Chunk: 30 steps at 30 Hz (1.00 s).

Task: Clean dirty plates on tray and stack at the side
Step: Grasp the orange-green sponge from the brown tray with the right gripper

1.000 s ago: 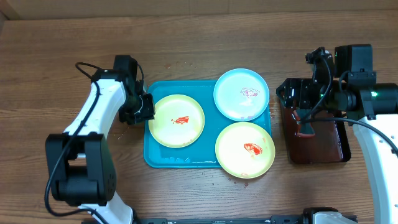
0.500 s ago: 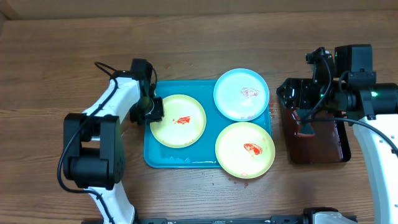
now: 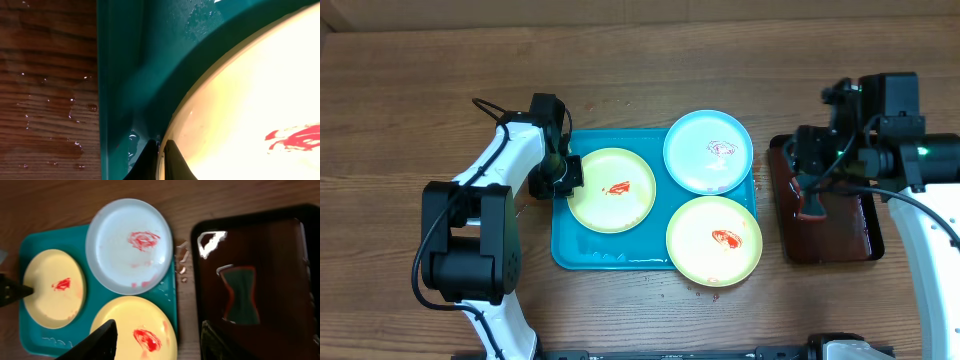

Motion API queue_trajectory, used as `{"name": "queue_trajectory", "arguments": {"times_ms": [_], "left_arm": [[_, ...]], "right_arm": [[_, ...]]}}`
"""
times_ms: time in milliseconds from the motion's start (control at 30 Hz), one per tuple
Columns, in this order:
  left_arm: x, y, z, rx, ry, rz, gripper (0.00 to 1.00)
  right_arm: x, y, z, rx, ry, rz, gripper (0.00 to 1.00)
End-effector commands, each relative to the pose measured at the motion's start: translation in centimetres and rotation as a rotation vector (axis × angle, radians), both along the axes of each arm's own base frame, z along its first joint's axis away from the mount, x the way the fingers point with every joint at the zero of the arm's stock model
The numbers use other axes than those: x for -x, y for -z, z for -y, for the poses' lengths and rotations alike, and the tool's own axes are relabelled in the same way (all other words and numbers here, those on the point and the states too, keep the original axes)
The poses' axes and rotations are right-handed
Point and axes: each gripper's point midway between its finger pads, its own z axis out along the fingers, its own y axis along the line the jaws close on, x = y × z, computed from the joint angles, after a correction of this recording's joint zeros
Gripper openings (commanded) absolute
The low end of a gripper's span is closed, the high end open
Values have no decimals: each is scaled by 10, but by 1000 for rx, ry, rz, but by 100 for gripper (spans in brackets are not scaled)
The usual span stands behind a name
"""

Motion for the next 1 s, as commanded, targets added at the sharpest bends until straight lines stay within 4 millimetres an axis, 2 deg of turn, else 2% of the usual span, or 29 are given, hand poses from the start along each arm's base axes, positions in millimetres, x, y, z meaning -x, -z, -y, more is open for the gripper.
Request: {"name": "queue_trajectory", "arguments": {"times_ms": [0,67,100,233,333,433,633,967], "left_arm": [[2,14,0,-8,-9,-30,4],[1,14,0,-10,-1,-23,4],[-1,15,0,-10,-1,-17,4],[-3,15,1,-8,-2,-7,4],[-4,15,1,-7,-1,-2,4],[-5,15,1,-7,-1,-1,4],[-5,15,1,-6,-1,2,4],[-7,15,1,-5,-1,7,4]], "right_arm": [[-1,3,41,78,173,-31,54],[1,13,57,107,207,-75,54],[1,27,69,131,198,-128,54],[1,61,74,149,136,-255,65],[-2,87,74,144,120,-338,66],[-4,119,74,129,109,-434,61],[-6,163,74,120,100,-535,49],[2,210,72,119,102,-508,48]]}}
